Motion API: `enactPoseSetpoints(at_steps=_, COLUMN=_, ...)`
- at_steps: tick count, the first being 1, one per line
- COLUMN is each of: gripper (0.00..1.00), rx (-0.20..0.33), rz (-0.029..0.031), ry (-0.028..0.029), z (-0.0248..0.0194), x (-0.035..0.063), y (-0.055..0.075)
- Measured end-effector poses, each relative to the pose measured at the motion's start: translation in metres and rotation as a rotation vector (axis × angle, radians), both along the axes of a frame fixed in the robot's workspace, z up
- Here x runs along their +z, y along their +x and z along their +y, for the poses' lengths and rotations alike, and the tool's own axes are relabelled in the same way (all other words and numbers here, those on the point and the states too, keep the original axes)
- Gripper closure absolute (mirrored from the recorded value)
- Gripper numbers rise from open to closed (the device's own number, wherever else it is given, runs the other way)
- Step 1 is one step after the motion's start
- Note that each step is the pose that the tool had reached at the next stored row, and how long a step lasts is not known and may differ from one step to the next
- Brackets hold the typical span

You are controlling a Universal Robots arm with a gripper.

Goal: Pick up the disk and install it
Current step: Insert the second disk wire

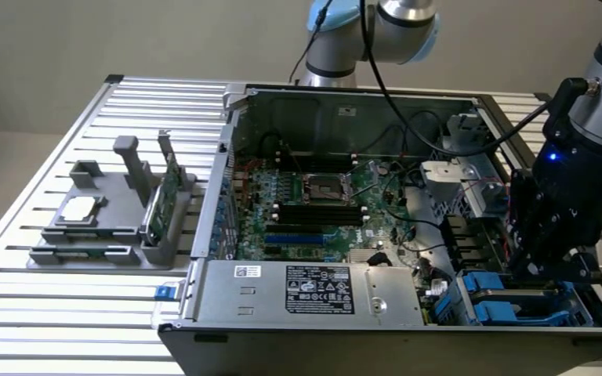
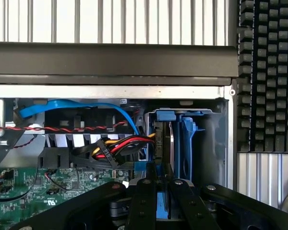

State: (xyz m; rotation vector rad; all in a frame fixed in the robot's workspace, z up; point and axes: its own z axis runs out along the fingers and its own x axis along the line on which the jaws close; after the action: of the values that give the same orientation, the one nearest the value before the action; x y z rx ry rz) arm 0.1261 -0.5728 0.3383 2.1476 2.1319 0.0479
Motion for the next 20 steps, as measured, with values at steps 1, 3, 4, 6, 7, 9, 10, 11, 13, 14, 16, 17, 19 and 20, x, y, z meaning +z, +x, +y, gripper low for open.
enactPoseSetpoints(at_steps=1, gripper=0.84, rx=0.002, rz=0.0, ry=0.0001, z=0.0, x=0.0, y=0.0)
enactPoseSetpoints(at_steps=3, gripper=0.84, rx=0.005, rz=-0.0001, ry=0.0001, z=0.0, x=0.0, y=0.0)
enactPoseSetpoints(at_steps=4, gripper=0.84, rx=0.007, rz=-0.0001, ry=0.0, z=0.0, x=0.0, y=0.0)
enactPoseSetpoints(at_steps=6, gripper=0.84, rx=0.011, rz=-0.0001, ry=0.0, z=0.0001, x=0.0, y=0.0)
enactPoseSetpoints(at_steps=7, gripper=0.84, rx=0.013, rz=-0.0001, ry=0.0, z=0.0001, x=0.0, y=0.0)
enactPoseSetpoints(at_steps=9, gripper=0.84, rx=0.016, rz=-0.0003, ry=0.0001, z=0.0001, x=0.0, y=0.0)
enactPoseSetpoints(at_steps=10, gripper=0.84, rx=0.017, rz=-0.0004, ry=0.0, z=0.0001, x=0.0, y=0.0)
enactPoseSetpoints(at_steps=11, gripper=0.84, rx=0.019, rz=-0.0006, ry=0.0001, z=0.0001, x=0.0, y=0.0)
enactPoseSetpoints(at_steps=13, gripper=0.84, rx=0.02, rz=-0.001, ry=0.0003, z=0.0001, x=0.0, y=0.0)
enactPoseSetpoints(at_steps=14, gripper=0.84, rx=0.021, rz=-0.0011, ry=0.0004, z=0.0001, x=0.0, y=0.0)
enactPoseSetpoints(at_steps=16, gripper=0.84, rx=0.022, rz=-0.0011, ry=0.0004, z=0.0001, x=0.0, y=0.0)
enactPoseSetpoints(at_steps=17, gripper=0.84, rx=0.022, rz=-0.0012, ry=0.0005, z=0.0001, x=0.0001, y=0.0)
enactPoseSetpoints(at_steps=19, gripper=0.84, rx=0.023, rz=-0.0015, ry=0.0014, z=0.0001, x=0.0001, y=0.0)
enactPoseSetpoints(at_steps=20, gripper=0.84, rx=0.023, rz=-0.0015, ry=0.002, z=0.0001, x=0.0001, y=0.0)
